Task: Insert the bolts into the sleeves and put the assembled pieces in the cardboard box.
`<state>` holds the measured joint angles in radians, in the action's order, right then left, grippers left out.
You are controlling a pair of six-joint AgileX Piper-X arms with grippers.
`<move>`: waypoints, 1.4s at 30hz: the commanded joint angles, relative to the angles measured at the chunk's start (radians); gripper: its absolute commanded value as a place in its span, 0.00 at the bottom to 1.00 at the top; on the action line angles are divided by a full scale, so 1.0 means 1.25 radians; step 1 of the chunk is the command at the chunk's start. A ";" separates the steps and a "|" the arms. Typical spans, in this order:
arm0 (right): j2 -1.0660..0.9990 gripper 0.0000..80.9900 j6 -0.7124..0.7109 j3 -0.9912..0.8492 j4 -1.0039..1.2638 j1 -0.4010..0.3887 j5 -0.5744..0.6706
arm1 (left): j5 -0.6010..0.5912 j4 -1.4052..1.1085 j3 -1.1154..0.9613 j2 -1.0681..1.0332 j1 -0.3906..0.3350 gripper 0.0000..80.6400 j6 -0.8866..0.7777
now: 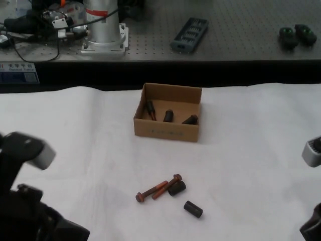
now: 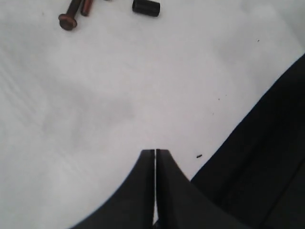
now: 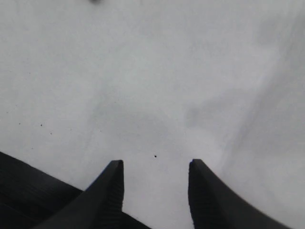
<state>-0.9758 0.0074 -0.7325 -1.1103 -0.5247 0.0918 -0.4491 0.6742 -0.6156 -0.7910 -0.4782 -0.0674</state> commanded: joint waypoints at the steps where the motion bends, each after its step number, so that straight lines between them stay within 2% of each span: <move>1: 0.008 0.40 0.006 -0.001 0.014 0.002 0.018 | -0.004 -0.045 0.011 0.037 -0.002 0.01 -0.032; 5: 0.008 0.40 0.006 -0.001 0.033 0.001 0.039 | 0.022 -0.067 0.011 0.076 -0.002 0.01 -0.030; 11: -0.011 0.40 0.041 -0.002 0.183 -0.023 0.106 | 0.021 -0.101 0.011 0.091 -0.002 0.01 -0.030; 18: -0.173 0.40 0.043 -0.035 0.249 -0.070 0.117 | 0.020 -0.127 0.010 0.091 -0.002 0.01 -0.030; 29: -0.503 0.40 -0.099 -0.241 0.211 -0.124 0.091 | 0.020 -0.127 0.010 0.091 -0.002 0.01 -0.030; 33: -0.569 0.40 -0.146 -0.304 0.189 -0.152 0.076 | 0.020 -0.127 0.010 0.091 -0.002 0.01 -0.030; 38: -0.635 0.40 -0.150 -0.348 0.176 -0.188 0.076 | 0.020 -0.127 0.010 0.091 -0.002 0.01 -0.030; 42: -0.670 0.40 -0.187 -0.352 0.166 -0.207 0.030 | 0.020 -0.127 0.010 0.091 -0.002 0.01 -0.030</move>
<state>-1.7967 -0.1918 -1.1618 -0.8835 -0.7757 0.1522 -0.4270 0.5206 -0.6004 -0.6880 -0.4782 -0.0938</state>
